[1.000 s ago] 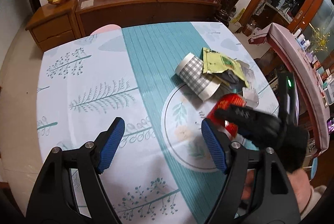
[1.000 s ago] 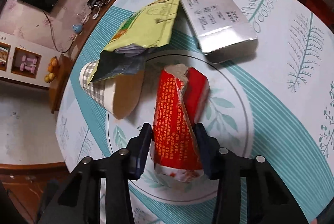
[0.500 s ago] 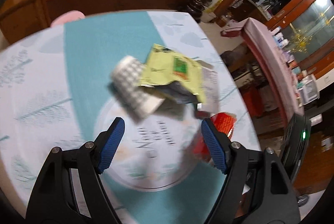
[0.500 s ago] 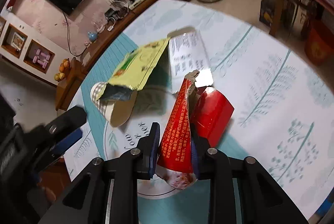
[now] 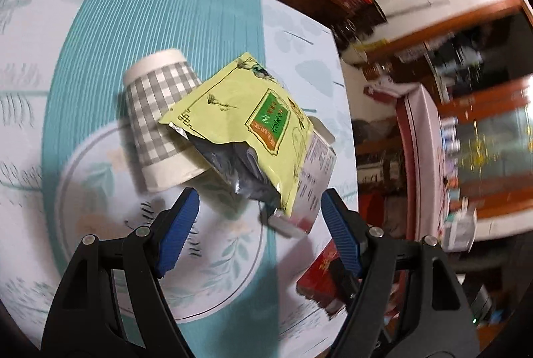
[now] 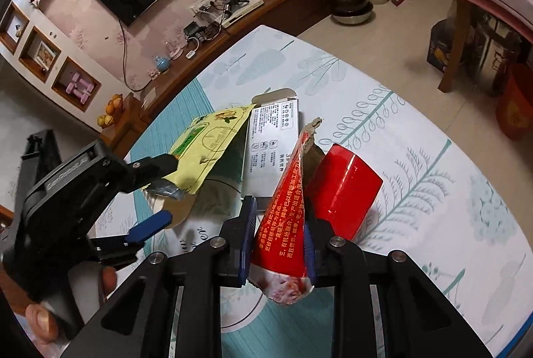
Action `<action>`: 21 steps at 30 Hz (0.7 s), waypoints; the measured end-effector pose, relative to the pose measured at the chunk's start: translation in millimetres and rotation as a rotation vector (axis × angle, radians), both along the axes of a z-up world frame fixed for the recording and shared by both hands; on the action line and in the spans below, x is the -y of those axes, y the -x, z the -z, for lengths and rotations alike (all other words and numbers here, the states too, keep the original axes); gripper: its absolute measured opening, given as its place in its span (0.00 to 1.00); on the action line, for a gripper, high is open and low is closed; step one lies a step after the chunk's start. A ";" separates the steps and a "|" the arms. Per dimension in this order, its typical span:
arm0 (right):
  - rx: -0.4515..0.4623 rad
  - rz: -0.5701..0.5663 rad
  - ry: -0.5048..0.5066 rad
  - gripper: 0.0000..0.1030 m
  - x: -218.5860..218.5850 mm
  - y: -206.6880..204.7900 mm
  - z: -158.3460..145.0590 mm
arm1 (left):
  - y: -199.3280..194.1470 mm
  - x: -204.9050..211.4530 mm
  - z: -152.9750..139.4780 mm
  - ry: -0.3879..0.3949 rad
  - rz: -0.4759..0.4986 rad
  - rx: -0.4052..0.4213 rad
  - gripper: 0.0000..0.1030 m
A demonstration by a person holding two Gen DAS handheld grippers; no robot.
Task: Collect trash
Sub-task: 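Grasp the yellow-green snack bag with the left gripper while the right holds the red items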
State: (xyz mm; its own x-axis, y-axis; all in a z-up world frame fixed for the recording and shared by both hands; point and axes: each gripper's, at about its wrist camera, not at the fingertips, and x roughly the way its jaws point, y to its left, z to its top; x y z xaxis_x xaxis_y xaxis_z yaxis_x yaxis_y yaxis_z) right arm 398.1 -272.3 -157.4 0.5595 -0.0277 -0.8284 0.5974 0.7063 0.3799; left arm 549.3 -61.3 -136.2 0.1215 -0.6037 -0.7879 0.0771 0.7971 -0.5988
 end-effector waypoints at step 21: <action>-0.026 -0.168 0.008 0.24 40.4 2.6 25.4 | -13.6 57.0 58.5 0.023 -0.352 -0.047 0.20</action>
